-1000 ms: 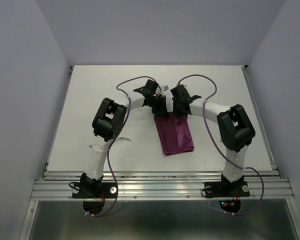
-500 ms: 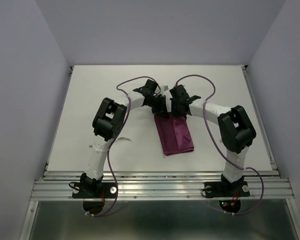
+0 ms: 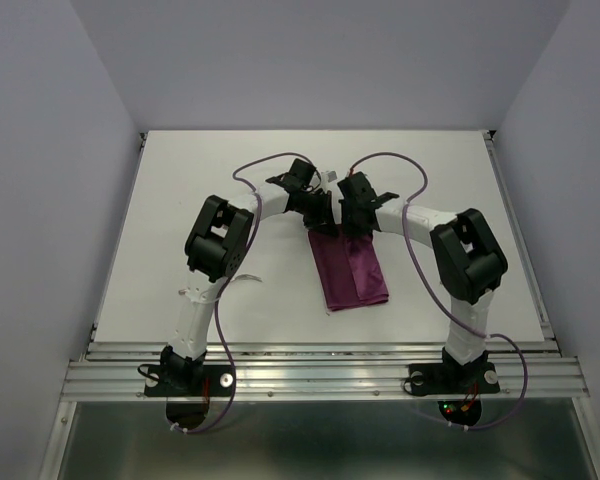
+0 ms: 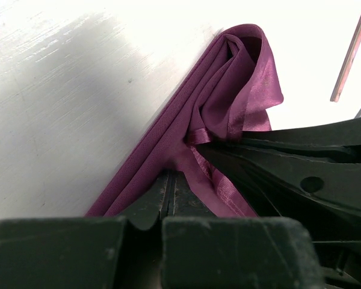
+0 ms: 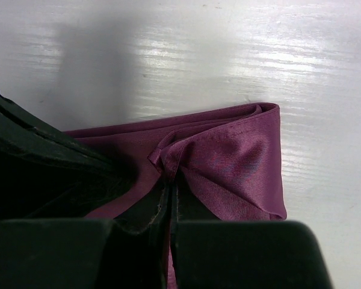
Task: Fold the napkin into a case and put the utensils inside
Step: Fold the lower triangle-folded napkin at the center of the board.
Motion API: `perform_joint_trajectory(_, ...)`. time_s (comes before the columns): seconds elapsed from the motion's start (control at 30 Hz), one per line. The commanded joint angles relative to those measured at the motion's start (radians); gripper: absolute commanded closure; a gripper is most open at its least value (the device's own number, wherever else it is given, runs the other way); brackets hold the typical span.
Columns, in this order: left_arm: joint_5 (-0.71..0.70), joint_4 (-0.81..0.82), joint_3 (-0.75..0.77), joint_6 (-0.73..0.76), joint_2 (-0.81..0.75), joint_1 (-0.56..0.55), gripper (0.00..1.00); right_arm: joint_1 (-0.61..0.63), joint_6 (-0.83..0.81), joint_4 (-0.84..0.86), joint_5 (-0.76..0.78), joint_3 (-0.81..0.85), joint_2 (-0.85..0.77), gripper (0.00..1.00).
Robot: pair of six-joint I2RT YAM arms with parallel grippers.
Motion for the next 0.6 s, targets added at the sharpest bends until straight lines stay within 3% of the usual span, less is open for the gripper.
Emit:
perform_joint_trajectory(0.0, -0.046, -0.023, -0.016, 0.041, -0.012, 0.004, 1.00, 0.011, -0.020, 0.055, 0.001, -0.004, 0.017, 0.99)
perform_joint_trajectory(0.17, -0.058, -0.042, -0.015, 0.041, -0.048, 0.005, 1.00, 0.011, -0.023, 0.063, -0.033, -0.012, -0.018, 0.93)
perform_joint_trajectory(0.2, -0.059, -0.046, -0.009, 0.041, -0.052, 0.005, 1.00, 0.011, -0.021, 0.063, -0.036, -0.012, -0.027, 0.83)
perform_joint_trajectory(0.3, -0.067, -0.063, 0.002, 0.049, -0.068, 0.005, 0.99, 0.011, -0.017, 0.062, -0.042, -0.012, -0.070, 0.65)
perform_joint_trajectory(0.4, -0.072, -0.074, 0.011, 0.053, -0.085, 0.007, 0.98, 0.011, -0.018, 0.052, -0.036, -0.009, -0.115, 0.55)
perform_joint_trajectory(0.57, -0.079, -0.094, 0.030, 0.061, -0.103, 0.010, 0.98, 0.011, -0.026, 0.013, -0.018, -0.001, -0.152, 0.52)
